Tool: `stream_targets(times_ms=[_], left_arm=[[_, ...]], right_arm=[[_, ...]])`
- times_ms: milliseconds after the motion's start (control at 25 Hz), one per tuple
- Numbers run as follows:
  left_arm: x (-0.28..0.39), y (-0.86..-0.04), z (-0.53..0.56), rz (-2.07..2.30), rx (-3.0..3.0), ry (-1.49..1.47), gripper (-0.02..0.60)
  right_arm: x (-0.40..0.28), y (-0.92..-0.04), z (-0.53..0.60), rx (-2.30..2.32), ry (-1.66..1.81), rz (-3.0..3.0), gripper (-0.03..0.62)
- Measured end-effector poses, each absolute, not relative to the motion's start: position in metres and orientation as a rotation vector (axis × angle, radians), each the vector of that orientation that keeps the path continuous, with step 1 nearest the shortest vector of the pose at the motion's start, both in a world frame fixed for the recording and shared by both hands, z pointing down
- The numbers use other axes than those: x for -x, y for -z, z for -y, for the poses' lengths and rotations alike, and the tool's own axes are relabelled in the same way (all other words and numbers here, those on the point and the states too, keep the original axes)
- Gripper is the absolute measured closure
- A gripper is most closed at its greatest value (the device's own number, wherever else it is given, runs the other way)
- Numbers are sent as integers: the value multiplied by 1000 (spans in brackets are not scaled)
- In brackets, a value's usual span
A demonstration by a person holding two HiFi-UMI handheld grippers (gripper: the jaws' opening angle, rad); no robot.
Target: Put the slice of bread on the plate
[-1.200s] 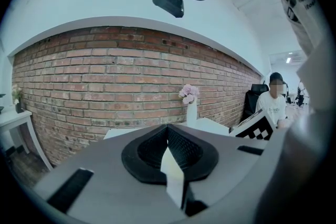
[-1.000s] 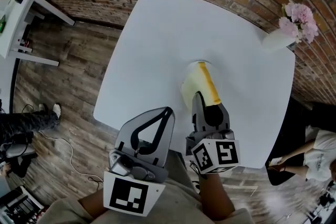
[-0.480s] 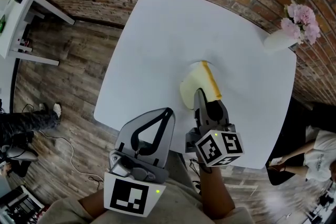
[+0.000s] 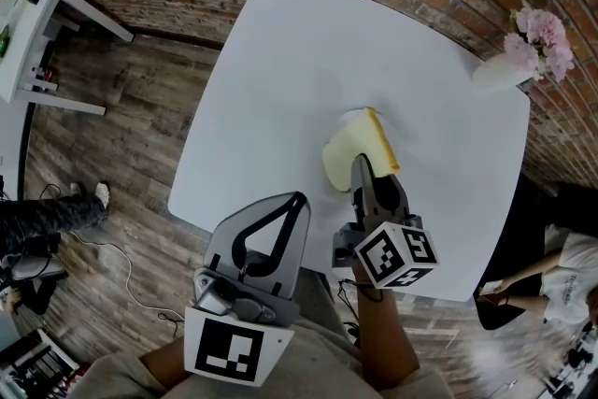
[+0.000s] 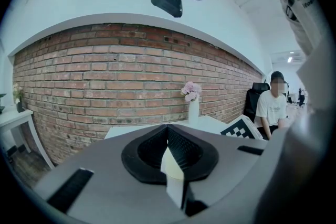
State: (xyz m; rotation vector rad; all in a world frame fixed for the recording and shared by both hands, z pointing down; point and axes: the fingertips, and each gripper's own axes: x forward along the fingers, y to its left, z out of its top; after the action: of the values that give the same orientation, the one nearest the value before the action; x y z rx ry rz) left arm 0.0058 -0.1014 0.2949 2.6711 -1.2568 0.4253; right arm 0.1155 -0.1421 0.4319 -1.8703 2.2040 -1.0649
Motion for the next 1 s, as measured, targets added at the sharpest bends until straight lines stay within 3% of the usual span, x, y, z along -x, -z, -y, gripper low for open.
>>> stream_targets(times_ms=[600,1000], left_arm=[[-4,-294,99,1271,-2664,-426,572],[-7,-295,99,1279,-2657,-427,572]], right_arm=[[-130,-443,146,2014,1015,-2222,479],[-152,-454,147,2185,990,-2215,396]])
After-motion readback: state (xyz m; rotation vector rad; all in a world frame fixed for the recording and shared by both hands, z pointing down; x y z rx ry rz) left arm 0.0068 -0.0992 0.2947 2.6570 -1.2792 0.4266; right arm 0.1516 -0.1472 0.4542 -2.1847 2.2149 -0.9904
